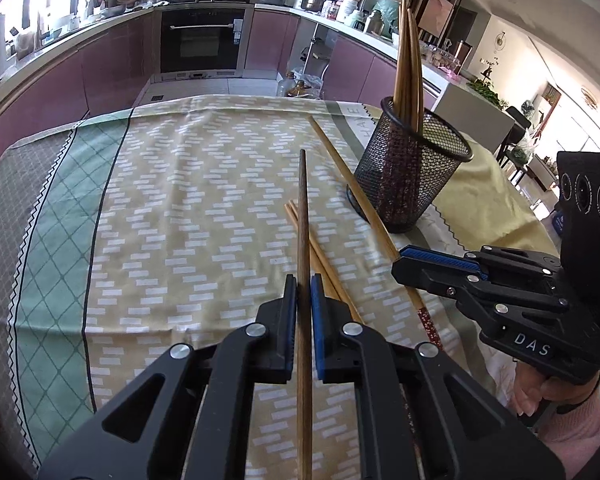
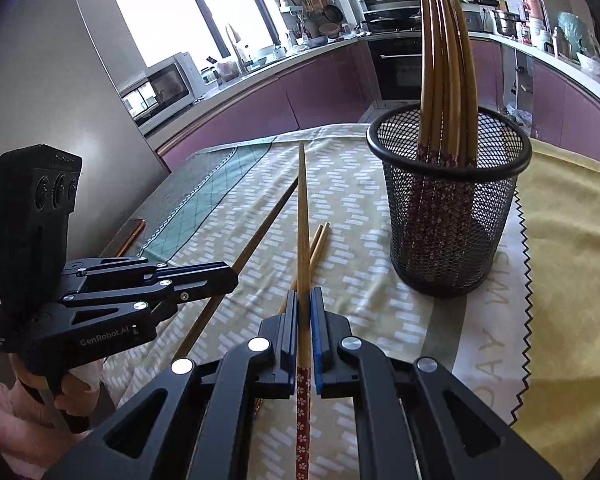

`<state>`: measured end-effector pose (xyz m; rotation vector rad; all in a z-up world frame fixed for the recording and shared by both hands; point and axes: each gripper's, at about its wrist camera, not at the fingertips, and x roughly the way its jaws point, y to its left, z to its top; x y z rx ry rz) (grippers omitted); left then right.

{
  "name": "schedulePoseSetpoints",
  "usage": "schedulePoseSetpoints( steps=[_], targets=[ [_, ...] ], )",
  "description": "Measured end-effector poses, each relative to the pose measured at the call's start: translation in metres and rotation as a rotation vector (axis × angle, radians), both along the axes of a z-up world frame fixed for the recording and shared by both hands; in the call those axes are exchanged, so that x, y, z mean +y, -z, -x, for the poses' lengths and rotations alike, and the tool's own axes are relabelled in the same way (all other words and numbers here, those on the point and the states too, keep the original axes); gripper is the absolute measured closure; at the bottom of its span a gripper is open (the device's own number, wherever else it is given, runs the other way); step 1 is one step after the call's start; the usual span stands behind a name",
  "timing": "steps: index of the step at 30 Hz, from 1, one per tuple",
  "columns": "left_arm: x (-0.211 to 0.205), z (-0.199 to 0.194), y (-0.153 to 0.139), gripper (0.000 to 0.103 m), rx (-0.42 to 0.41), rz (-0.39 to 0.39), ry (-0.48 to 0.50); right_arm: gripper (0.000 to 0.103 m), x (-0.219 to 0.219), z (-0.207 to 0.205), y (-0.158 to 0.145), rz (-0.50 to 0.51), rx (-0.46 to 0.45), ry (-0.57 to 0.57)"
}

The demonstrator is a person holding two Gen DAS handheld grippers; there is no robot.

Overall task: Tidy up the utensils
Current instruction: 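Lift both chopsticks upright and carry them over the black mesh cup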

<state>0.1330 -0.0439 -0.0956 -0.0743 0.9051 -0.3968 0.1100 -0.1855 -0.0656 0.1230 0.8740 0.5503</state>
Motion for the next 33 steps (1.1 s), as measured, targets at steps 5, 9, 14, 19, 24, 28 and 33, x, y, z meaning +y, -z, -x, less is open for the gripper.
schedulePoseSetpoints(
  steps=[5,9,14,19,24,28,33],
  targets=[
    [0.003,0.007,-0.021,0.095,-0.028,0.062,0.036,0.097,-0.01,0.006,-0.015,-0.026,-0.035,0.007],
    [0.002,0.013,-0.039,0.095,-0.057,0.096,0.066,0.097,-0.017,0.008,-0.025,-0.04,-0.062,0.019],
    [0.003,0.019,-0.06,0.095,-0.094,0.137,0.096,0.097,-0.028,0.011,-0.037,-0.068,-0.094,0.035],
    [0.004,0.025,-0.079,0.095,-0.126,0.168,0.117,0.097,-0.037,0.012,-0.048,-0.09,-0.128,0.05],
    [0.001,0.025,-0.094,0.095,-0.151,0.194,0.125,0.097,-0.044,0.01,-0.059,-0.099,-0.159,0.062],
    [-0.003,0.02,-0.103,0.095,-0.173,0.208,0.131,0.097,-0.049,0.006,-0.067,-0.101,-0.185,0.072],
    [-0.01,0.011,-0.116,0.095,-0.21,0.215,0.137,0.097,-0.057,0.002,-0.081,-0.097,-0.225,0.092]
  ],
)
